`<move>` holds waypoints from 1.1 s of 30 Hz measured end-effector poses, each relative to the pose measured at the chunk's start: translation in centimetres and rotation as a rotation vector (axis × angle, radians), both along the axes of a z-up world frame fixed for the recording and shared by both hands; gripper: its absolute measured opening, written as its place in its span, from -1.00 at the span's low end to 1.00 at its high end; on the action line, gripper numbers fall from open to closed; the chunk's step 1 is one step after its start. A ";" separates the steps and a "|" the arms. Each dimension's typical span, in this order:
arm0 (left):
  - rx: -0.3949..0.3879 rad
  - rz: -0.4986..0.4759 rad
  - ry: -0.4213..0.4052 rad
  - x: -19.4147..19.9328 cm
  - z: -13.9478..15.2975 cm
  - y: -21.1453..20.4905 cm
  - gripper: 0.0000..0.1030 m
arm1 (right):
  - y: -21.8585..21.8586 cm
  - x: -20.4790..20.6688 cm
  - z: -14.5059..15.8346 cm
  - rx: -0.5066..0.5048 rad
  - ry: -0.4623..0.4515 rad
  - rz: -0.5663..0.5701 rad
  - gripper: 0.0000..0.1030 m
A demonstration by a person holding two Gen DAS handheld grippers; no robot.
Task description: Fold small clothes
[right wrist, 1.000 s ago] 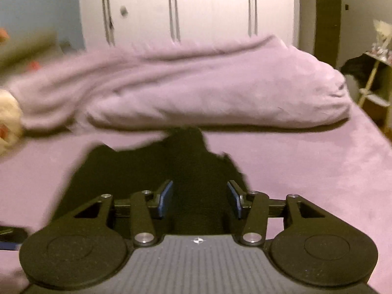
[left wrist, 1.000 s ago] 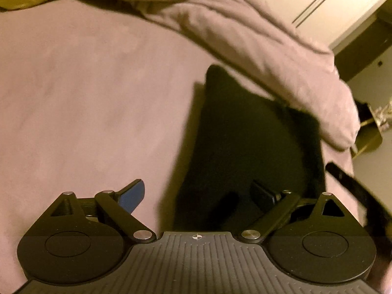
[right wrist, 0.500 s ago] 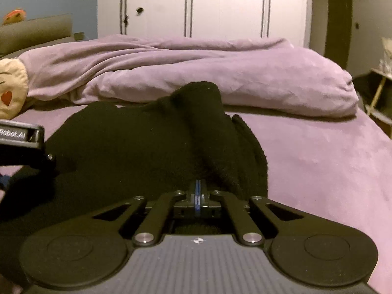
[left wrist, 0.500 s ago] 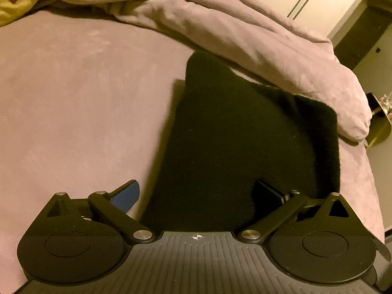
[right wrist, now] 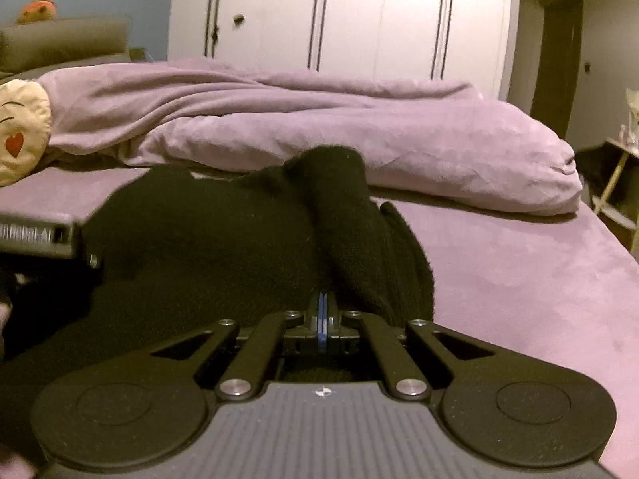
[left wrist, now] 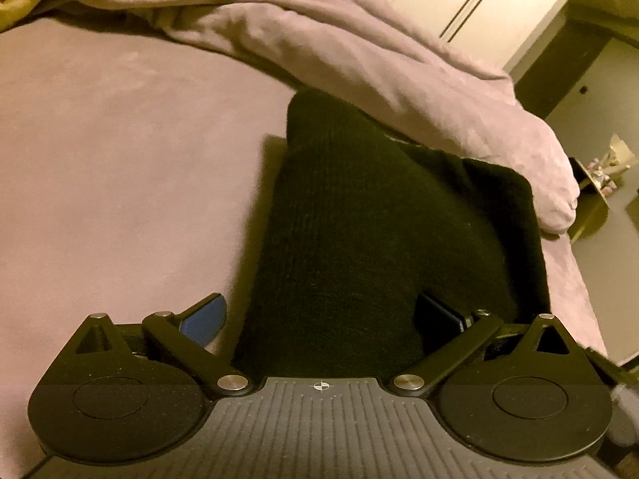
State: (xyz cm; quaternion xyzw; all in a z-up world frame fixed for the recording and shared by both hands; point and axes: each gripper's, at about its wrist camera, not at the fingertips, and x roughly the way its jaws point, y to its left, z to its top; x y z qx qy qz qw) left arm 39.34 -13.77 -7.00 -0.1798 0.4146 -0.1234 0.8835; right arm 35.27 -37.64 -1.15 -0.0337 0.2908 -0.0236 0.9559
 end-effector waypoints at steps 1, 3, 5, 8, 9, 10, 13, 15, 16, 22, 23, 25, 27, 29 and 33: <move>0.002 0.006 0.018 0.1 0.4 0.2 1.00 | -0.1 0.3 1.2 0.008 -0.010 -0.023 -1.00; 0.016 0.015 0.037 0.4 1.6 0.5 1.00 | -0.4 1.4 2.6 0.029 -0.015 -0.044 -0.93; 0.059 0.019 0.023 0.9 2.5 0.3 1.00 | -0.6 3.1 3.2 0.041 0.010 -0.052 -0.90; 0.092 0.027 -0.006 2.2 3.6 -0.3 1.00 | -0.1 5.5 3.2 0.045 0.037 -0.039 -0.90; 0.085 0.031 -0.015 2.7 3.7 -0.6 1.00 | 0.3 6.3 3.0 0.044 0.051 -0.023 -0.90; 0.083 0.028 -0.021 3.4 3.8 -0.8 1.00 | 0.5 6.9 2.8 0.037 0.057 -0.013 -0.90; 0.127 0.029 -0.028 5.5 3.8 -2.1 1.00 | 0.9 8.6 1.8 0.005 0.078 -0.002 -0.89; 0.144 0.027 -0.044 6.7 3.6 -2.6 1.00 | 0.8 9.3 0.9 -0.010 0.094 -0.002 -0.87; 0.158 0.031 -0.046 7.3 3.5 -2.9 1.00 | 0.6 9.6 0.5 -0.010 0.102 -0.002 -0.87; 0.201 0.018 -0.004 9.5 1.6 -4.1 1.00 | -0.6 11.0 -0.7 0.007 0.143 -0.010 -0.93; 0.188 0.026 0.005 9.8 1.2 -4.0 1.00 | -0.7 11.2 -1.2 0.006 0.144 -0.010 -0.94; 0.175 0.030 0.014 10.3 0.3 -4.1 1.00 | -1.1 11.2 -2.0 0.012 0.126 -0.006 -0.97; 0.148 0.029 0.009 10.6 -0.8 -4.0 1.00 | -1.5 11.2 -2.9 0.024 0.097 -0.005 -1.00; 0.107 0.040 -0.009 10.9 -1.7 -3.5 1.00 | -1.8 11.0 -3.3 0.038 0.068 0.000 -1.00; 0.096 0.037 -0.039 10.3 -1.1 -3.3 1.00 | -2.9 9.7 -2.4 0.140 0.025 0.007 -1.00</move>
